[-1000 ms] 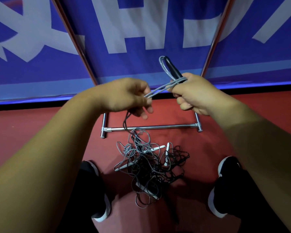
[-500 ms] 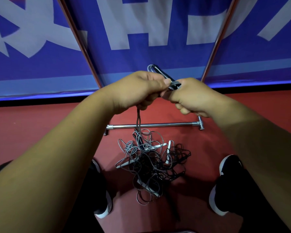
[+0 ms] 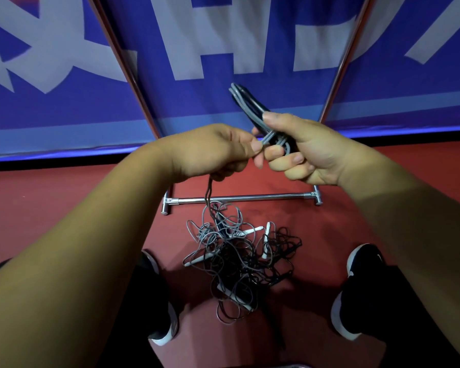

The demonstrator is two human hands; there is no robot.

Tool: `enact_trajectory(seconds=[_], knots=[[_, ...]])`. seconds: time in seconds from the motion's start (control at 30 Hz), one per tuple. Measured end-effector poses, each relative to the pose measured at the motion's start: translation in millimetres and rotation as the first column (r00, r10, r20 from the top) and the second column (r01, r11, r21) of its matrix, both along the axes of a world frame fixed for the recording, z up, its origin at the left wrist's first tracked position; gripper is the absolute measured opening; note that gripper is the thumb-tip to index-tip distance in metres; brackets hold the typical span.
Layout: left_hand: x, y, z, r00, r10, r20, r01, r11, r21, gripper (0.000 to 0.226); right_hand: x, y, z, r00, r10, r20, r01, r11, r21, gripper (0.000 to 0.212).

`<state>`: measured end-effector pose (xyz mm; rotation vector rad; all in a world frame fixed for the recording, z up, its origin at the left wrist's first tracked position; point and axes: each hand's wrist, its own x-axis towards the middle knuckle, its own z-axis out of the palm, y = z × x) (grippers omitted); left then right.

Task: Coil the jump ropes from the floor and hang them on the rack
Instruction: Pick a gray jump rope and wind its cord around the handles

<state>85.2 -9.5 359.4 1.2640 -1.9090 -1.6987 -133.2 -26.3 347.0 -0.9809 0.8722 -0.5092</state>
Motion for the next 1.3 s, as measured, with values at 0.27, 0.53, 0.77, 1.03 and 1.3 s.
enact_trajectory(seconds=[0.27,0.53,0.77,1.03,1.3], knots=[[-3.0,2.6,-11.3,0.982,-0.118,0.15,0.092,0.982,0.165,0.038,12.7,2.9,0.4,0.978,-0.13,-0.166,0.129,0.992,-0.013,0.011],[1.2,-1.4,-28.2,0.945,-0.061,0.323,-0.012,0.976,0.218,0.036,7.0,7.8,5.9,0.979,0.074,-0.188,-0.069,0.997,0.029,0.011],[8.1,-7.5,-29.4,0.975,0.12,0.186,-0.092,0.984,-0.15,0.017,-7.2,10.3,17.0,0.839,0.492,-0.231,-0.477,0.87,0.121,0.039],[1.5,-5.1,-15.6,0.992,0.035,0.123,0.004,0.952,-0.306,0.016,2.8,24.1,12.1,0.672,0.679,-0.294,-0.582,0.731,0.356,0.004],[-12.0,4.3,0.9,0.983,0.035,0.178,0.053,0.882,-0.468,0.026,4.1,19.7,-11.2,0.708,0.546,-0.448,-0.466,0.838,0.284,0.005]])
